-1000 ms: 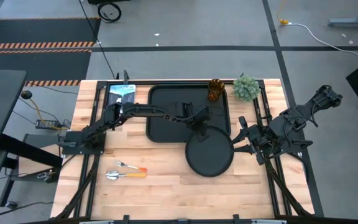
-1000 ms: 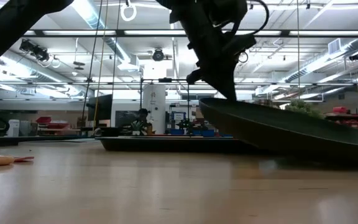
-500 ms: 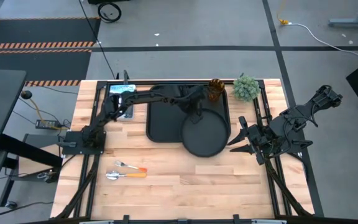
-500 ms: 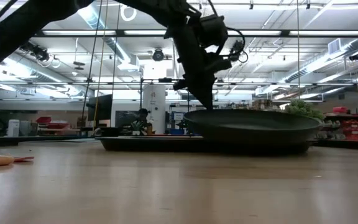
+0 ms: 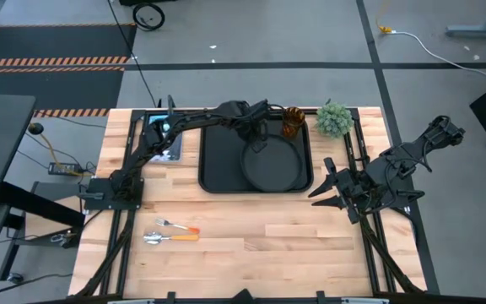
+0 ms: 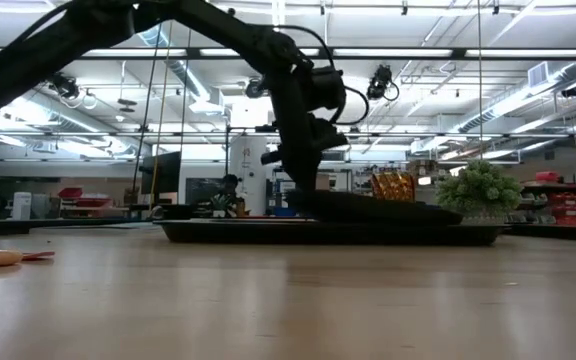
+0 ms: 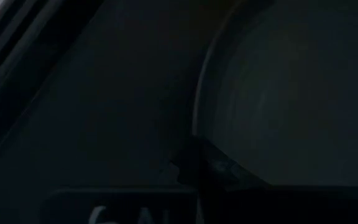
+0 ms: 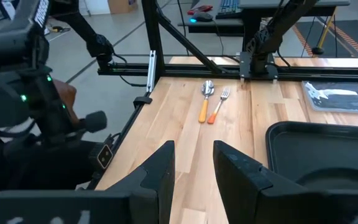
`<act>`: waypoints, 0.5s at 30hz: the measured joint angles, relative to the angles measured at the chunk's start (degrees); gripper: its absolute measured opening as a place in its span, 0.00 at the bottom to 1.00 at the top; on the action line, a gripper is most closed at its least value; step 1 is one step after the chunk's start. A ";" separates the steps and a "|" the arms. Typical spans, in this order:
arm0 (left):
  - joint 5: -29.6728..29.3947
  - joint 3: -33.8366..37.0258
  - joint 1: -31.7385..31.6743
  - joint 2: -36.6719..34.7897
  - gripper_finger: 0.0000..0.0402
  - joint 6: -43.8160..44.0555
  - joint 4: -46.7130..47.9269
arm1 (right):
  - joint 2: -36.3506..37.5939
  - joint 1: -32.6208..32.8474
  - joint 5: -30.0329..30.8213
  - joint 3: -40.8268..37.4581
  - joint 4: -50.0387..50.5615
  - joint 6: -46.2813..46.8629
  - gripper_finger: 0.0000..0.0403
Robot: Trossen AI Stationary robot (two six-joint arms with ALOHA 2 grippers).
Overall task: Pick and place plate/cup/fork/spoon on tray
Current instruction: Put the black plate on the black tray
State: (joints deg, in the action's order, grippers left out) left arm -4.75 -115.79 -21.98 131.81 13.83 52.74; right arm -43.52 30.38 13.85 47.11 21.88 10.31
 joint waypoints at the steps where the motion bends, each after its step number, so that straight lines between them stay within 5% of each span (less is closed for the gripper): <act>1: -0.35 0.01 -0.01 0.47 0.00 -0.46 -0.96 | 0.01 -0.01 0.00 0.00 -0.02 -0.01 0.29; 15: -3.15 -0.04 0.40 0.82 0.05 -1.92 -4.45 | -0.01 0.00 0.20 0.00 -0.36 -0.88 0.29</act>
State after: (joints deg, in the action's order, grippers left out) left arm -7.90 -115.83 -21.58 132.63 11.92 48.29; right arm -43.53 30.39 14.05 47.11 21.52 9.43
